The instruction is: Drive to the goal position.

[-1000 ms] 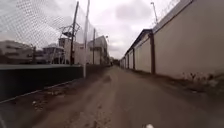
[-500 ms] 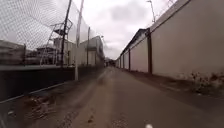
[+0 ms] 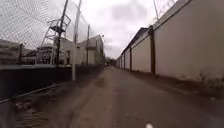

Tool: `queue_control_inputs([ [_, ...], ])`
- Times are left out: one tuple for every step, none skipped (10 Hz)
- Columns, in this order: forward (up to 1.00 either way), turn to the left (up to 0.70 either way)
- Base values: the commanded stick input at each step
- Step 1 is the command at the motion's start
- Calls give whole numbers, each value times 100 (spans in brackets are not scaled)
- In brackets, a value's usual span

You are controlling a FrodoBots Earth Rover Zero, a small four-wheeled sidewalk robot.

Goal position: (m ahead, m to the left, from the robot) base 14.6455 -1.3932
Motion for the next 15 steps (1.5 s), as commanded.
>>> queue_control_inputs([
  [70,0],
  [70,0],
  [70,0],
  [70,0],
  [70,0],
  [70,0],
  [70,0],
  [70,0],
  [70,0],
  [70,0],
  [70,0],
  [70,0],
  [70,0],
  [70,0],
  [70,0],
])
